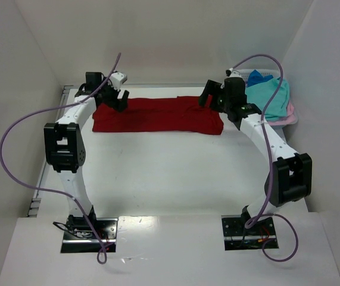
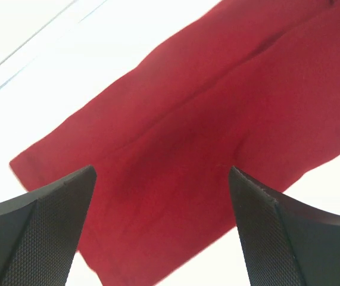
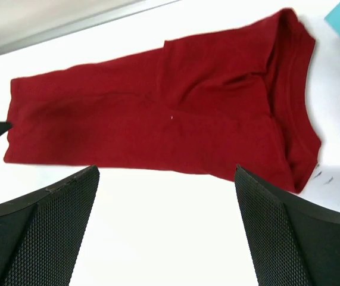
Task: Fold and stack the t-shirts
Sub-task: Rotate the tshirt 90 degrees
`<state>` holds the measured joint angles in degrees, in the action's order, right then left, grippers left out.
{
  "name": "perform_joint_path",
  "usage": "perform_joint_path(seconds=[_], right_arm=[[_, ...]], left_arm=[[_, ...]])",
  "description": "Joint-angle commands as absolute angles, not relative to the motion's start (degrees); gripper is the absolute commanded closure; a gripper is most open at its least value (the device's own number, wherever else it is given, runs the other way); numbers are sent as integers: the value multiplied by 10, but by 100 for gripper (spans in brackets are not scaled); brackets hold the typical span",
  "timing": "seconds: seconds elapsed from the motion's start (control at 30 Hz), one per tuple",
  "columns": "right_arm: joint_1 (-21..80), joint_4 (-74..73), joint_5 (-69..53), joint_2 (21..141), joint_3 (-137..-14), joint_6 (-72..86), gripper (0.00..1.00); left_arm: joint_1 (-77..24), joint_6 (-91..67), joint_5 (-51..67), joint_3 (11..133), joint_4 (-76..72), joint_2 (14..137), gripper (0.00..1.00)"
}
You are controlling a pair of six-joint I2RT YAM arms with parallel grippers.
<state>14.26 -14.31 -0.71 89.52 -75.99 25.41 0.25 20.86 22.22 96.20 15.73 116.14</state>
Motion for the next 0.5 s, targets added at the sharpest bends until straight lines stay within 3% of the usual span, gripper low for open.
perform_joint_path(seconds=[0.0,0.17,0.47], right_arm=[[141,-138,-21,882,-734,247,0],[141,-144,-28,882,-729,241,0],[135,-156,-33,888,-729,236,0]], left_arm=[[6,312,288,1014,164,1208,1],[6,393,292,1053,196,1258,1],[6,340,200,1106,236,1328,1]])
